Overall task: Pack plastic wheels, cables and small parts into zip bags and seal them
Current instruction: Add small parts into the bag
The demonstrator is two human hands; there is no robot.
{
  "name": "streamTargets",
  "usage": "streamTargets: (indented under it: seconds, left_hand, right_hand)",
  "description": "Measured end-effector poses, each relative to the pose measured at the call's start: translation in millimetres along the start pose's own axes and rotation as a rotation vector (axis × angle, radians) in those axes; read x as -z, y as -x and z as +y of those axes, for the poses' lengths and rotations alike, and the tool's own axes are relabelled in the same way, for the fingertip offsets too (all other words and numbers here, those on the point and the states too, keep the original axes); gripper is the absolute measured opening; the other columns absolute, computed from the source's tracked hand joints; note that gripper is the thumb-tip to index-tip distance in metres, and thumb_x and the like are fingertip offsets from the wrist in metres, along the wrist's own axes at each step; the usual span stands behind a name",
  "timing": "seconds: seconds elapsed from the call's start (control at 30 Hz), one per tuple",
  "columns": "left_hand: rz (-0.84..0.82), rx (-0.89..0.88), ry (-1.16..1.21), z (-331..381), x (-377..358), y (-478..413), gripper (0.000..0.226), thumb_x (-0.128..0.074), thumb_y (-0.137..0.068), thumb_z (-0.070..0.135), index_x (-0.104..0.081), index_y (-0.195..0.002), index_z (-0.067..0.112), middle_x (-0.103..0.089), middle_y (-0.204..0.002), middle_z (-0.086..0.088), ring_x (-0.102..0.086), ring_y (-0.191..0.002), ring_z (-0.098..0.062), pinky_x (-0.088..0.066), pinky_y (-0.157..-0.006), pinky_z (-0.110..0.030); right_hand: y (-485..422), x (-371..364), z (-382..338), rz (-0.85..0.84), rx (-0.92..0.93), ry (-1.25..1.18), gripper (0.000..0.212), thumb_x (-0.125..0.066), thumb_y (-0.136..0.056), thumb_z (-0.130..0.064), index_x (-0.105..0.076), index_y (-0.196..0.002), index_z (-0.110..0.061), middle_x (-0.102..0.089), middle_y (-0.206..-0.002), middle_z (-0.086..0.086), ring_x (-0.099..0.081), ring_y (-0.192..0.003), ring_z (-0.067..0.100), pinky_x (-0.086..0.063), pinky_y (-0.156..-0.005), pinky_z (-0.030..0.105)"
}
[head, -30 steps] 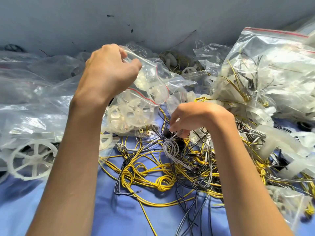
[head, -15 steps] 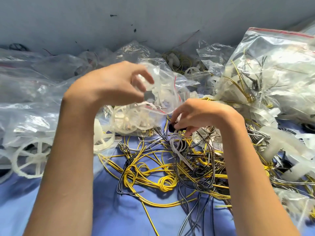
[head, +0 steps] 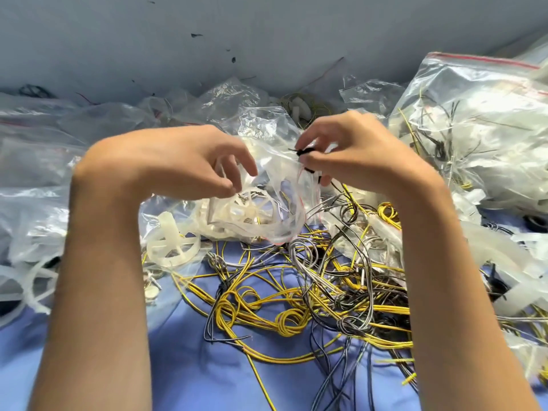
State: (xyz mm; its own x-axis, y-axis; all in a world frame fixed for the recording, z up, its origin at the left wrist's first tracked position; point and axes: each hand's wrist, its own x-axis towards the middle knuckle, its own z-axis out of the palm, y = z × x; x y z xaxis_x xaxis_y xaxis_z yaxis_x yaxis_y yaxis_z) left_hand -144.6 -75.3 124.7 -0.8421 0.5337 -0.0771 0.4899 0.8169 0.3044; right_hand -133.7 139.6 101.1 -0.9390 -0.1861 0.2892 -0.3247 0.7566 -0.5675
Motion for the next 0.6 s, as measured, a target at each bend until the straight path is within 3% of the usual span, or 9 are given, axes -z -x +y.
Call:
streamTargets:
  seconds: [0.1, 0.27, 0.43, 0.53, 0.6]
  left_hand:
    - [-0.023, -0.003, 0.019, 4, 0, 1, 0.031, -0.065, -0.08, 0.024, -0.061, -0.102, 0.044, -0.063, -0.084, 0.035, -0.058, -0.076, 0.008, -0.046, -0.071, -0.023]
    - [0.071, -0.005, 0.038, 9, 2, 5, 0.034, -0.062, -0.082, 0.022, -0.061, -0.101, 0.05, -0.065, -0.085, 0.027, -0.06, -0.075, 0.002, -0.05, -0.079, -0.029]
    - [0.119, 0.023, 0.042, 15, 2, 9, 0.036, -0.059, -0.084, 0.022, -0.059, -0.101, 0.054, -0.067, -0.088, 0.019, -0.063, -0.082, -0.005, -0.051, -0.084, -0.033]
    - [0.12, 0.031, 0.042, 18, 2, 10, 0.035, -0.058, -0.085, 0.022, -0.059, -0.101, 0.054, -0.068, -0.09, 0.016, -0.064, -0.085, -0.007, -0.05, -0.087, -0.038]
    - [0.132, 0.033, 0.058, 19, 2, 9, 0.035, -0.058, -0.085, 0.019, -0.061, -0.101, 0.05, -0.067, -0.089, 0.023, -0.062, -0.082, 0.001, -0.05, -0.087, -0.032]
  right_hand:
    - [6, 11, -14, 0.117, 0.008, 0.002, 0.014, -0.059, -0.081, -0.014, -0.07, -0.089, -0.018, -0.068, -0.071, -0.002, -0.063, -0.05, 0.001, -0.047, -0.047, 0.015]
    - [19, 31, -41, 0.301, 0.069, 0.026, 0.018, -0.058, -0.076, -0.02, -0.073, -0.085, -0.019, -0.07, -0.075, 0.002, -0.066, -0.069, 0.015, -0.055, -0.067, 0.029]
    - [23, 30, -43, 0.21, 0.081, 0.062, 0.018, -0.056, -0.084, -0.015, -0.074, -0.089, -0.016, -0.07, -0.079, 0.006, -0.067, -0.074, 0.019, -0.053, -0.065, 0.033]
    - [20, 28, -35, 0.197, 0.077, 0.063, 0.018, -0.057, -0.089, -0.017, -0.073, -0.095, -0.021, -0.067, -0.075, -0.003, -0.066, -0.073, 0.017, -0.049, -0.055, 0.025]
    - [20, 30, -32, 0.188, 0.097, 0.034, 0.017, -0.059, -0.089, -0.02, -0.071, -0.096, -0.028, -0.06, -0.071, -0.013, -0.065, -0.072, 0.013, -0.043, -0.047, 0.016]
